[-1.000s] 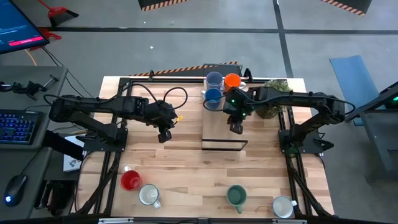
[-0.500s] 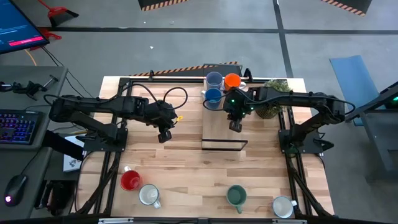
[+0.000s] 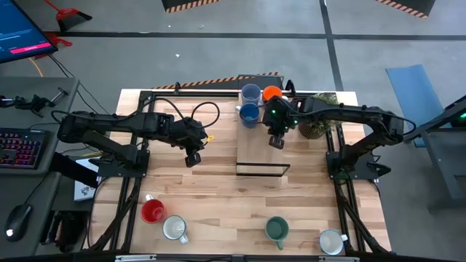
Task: Place coffee mugs
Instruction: Put the yellow mug on the shelf, next to the orange mug
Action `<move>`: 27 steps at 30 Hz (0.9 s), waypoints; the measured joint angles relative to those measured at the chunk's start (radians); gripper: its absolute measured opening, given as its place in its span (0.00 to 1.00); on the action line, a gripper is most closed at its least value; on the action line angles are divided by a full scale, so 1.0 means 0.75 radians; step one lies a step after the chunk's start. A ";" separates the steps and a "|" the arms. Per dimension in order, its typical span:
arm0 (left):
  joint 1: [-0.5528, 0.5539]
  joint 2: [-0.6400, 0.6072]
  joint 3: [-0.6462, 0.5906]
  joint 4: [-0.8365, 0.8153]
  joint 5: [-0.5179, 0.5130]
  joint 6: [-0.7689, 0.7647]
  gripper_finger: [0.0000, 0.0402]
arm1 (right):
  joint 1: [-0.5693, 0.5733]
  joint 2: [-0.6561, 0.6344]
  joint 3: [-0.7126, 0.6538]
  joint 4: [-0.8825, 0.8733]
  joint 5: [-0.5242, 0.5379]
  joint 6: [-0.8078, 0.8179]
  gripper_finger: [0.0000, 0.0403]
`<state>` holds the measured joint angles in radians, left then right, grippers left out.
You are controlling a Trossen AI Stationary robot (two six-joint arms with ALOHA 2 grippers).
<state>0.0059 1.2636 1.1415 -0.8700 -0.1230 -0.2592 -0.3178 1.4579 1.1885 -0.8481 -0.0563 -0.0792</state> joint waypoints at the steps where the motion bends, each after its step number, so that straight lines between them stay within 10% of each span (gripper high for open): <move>1: 0.000 0.000 0.000 0.000 0.000 0.001 0.18 | -0.006 0.000 0.000 0.000 -0.001 -0.004 0.10; 27: 0.000 0.000 0.000 0.000 0.000 0.000 0.18 | -0.054 0.000 0.000 -0.103 -0.078 0.050 0.10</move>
<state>0.0059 1.2636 1.1412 -0.8700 -0.1230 -0.2592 -0.3586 1.4582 1.1885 -0.9252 -0.1147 -0.0416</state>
